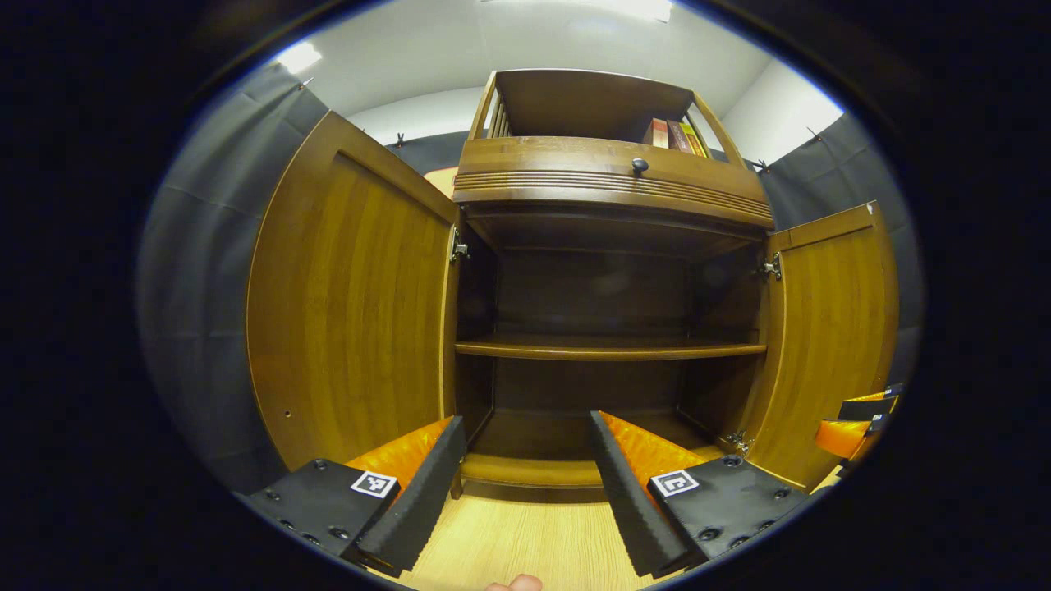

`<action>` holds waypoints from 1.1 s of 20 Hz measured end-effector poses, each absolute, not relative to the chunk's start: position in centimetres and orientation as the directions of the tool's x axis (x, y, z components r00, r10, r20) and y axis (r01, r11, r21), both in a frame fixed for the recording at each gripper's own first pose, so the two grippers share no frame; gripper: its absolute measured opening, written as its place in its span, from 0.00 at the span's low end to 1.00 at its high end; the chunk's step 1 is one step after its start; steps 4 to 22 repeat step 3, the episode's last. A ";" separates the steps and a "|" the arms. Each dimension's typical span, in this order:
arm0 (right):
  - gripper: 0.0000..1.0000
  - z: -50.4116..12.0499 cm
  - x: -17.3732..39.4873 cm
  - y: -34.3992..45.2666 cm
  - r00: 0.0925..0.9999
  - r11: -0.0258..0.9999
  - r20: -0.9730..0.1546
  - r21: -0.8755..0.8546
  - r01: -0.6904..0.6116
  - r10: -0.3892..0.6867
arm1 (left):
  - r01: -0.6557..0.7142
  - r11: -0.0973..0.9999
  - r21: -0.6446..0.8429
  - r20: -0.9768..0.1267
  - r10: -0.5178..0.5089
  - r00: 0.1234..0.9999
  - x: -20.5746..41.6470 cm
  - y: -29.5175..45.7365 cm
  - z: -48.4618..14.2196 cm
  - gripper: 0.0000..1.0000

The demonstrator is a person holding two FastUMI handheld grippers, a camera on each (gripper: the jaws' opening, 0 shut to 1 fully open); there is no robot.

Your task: Open the right door of the double-door shoe cabinet with the right hand, and open the left door with the left hand.

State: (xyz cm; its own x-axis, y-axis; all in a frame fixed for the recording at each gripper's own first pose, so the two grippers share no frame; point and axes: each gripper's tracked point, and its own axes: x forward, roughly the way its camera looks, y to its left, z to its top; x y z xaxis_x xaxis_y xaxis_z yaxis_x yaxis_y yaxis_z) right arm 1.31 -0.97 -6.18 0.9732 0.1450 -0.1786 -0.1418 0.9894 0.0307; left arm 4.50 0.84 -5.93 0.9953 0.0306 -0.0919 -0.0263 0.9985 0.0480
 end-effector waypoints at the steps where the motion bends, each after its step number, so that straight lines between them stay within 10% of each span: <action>1: 1.00 -6.2 1.3 -1.0 0.974 0.990 -0.178 0.030 -0.141 0.144 | -0.025 0.999 0.048 -0.088 0.029 0.996 4.5 0.7 -5.8 0.96; 22: 1.00 -6.1 1.3 -1.2 0.974 0.990 -0.176 0.027 -0.138 0.140 | -0.021 0.999 0.048 -0.082 0.025 0.996 4.5 0.5 -5.7 0.95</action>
